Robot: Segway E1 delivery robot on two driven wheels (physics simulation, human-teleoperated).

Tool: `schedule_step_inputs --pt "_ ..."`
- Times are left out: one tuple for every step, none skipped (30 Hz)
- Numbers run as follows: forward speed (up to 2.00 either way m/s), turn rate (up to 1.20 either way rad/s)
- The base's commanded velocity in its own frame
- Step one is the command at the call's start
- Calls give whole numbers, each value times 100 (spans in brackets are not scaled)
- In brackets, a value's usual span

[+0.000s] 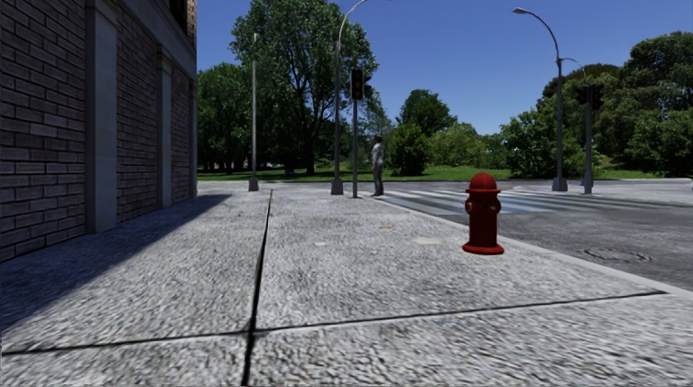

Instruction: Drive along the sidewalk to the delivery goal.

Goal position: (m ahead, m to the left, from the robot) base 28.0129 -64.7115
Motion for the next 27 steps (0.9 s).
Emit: schedule_step_inputs --pt "200 0" --pt "200 0" --pt "200 0" --pt "200 0" --pt "200 0" --pt "200 0" --pt "200 0" --pt "200 0" --pt "200 0" --pt "200 0" --pt "200 0" --pt "200 0" --pt "200 0" --pt "200 0" --pt "200 0" --pt "200 0" --pt "200 0" --pt "200 0" --pt "200 0" --pt "200 0" --pt "200 0" --pt "200 0" --pt "200 0" --pt "200 0" --pt "200 0" --pt "200 0" --pt "200 0"
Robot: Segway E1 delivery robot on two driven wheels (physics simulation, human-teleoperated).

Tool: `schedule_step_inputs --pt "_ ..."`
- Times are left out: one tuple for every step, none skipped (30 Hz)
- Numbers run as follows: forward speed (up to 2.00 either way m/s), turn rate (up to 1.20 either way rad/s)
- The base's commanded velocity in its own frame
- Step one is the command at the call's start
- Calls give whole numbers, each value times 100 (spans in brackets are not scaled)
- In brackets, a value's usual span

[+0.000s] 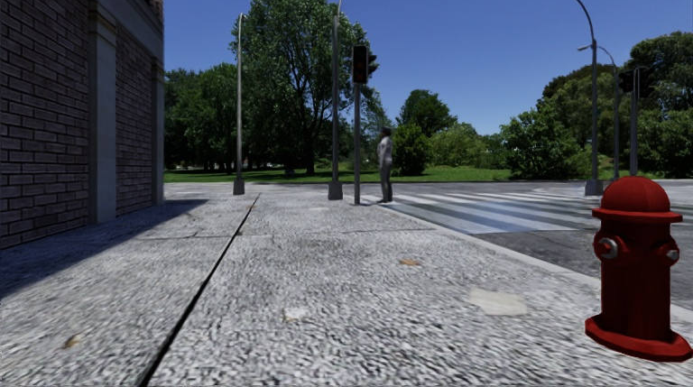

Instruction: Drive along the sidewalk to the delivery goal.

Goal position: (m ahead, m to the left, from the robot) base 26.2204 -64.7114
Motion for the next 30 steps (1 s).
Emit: schedule_step_inputs --pt "200 0" --pt "200 0" --pt "200 0" --pt "200 0" --pt "200 0" --pt "200 0" --pt "200 0" --pt "200 0" --pt "200 0" --pt "200 0" --pt "200 0" --pt "200 0" --pt "200 0" --pt "200 0" --pt "200 0" --pt "200 0" --pt "200 0" --pt "200 0" --pt "200 0" --pt "200 0" --pt "200 0" --pt "200 0" --pt "200 0" --pt "200 0" --pt "200 0" --pt "200 0" --pt "200 0" --pt "200 0" --pt "200 0" --pt "200 0"
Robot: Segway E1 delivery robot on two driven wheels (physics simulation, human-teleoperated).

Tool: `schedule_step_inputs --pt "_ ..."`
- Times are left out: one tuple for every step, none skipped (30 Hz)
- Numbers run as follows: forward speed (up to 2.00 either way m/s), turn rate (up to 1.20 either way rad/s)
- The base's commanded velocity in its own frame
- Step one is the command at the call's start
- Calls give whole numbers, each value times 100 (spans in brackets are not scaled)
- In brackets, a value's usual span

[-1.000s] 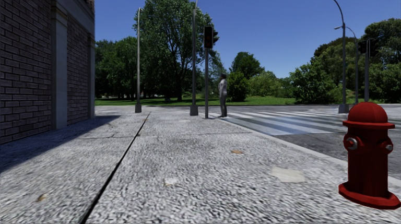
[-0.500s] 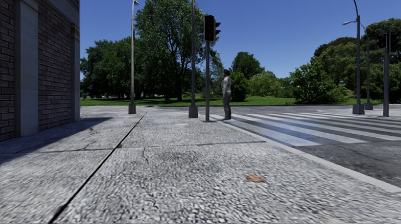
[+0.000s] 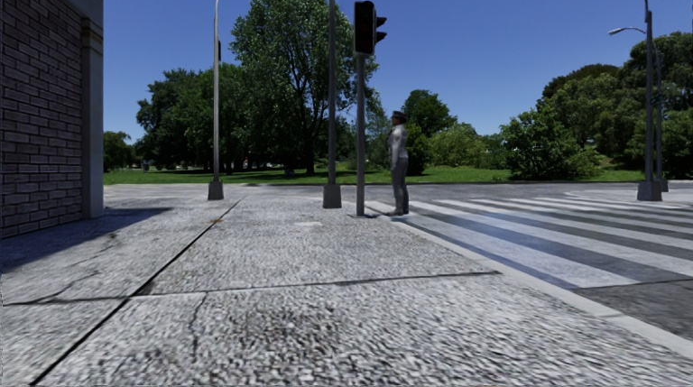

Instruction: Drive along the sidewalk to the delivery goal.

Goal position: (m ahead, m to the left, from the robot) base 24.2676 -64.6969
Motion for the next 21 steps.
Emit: schedule_step_inputs --pt "200 0" --pt "200 0" --pt "200 -10" --pt "200 -21" --pt "200 -32" --pt "200 -40" --pt "200 -40" --pt "200 -46" --pt "200 -52" --pt "200 -56" --pt "200 -58" --pt "200 -58" --pt "200 -58" --pt "200 -59" --pt "200 -60" --pt "200 -63" --pt "200 -63" --pt "200 -66" --pt "200 -67" --pt "200 -67" --pt "200 -67"
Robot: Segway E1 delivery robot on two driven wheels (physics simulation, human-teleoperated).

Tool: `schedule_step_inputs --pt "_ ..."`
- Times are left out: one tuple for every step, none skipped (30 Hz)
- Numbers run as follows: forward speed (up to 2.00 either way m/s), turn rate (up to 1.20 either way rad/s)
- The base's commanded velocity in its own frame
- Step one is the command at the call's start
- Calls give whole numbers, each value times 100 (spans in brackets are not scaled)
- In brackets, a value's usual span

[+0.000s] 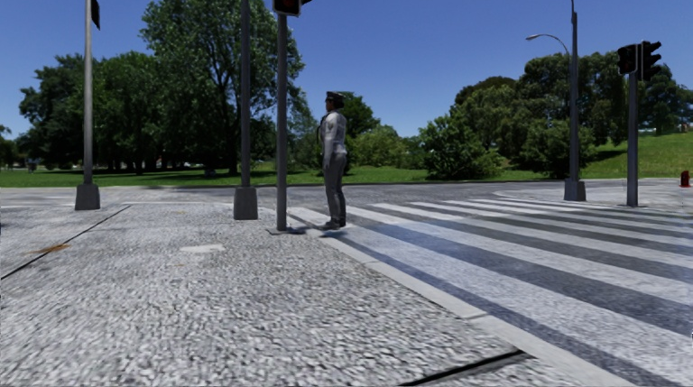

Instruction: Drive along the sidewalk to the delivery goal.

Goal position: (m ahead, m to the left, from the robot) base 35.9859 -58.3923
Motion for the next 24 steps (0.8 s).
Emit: schedule_step_inputs --pt "200 -67" --pt "200 -67" --pt "200 -67" --pt "200 -67" --pt "200 -67" --pt "191 -67" --pt "179 -67" --pt "171 -67" --pt "171 -67" --pt "169 -67" --pt "168 -67" --pt "168 -67" --pt "167 -67" --pt "167 -67" --pt "166 -67" --pt "164 -67" --pt "160 -67" --pt "160 -67" --pt "147 -67" --pt "139 -67" --pt "134 -67" --pt "132 -67" --pt "132 -67" --pt "132 -64"
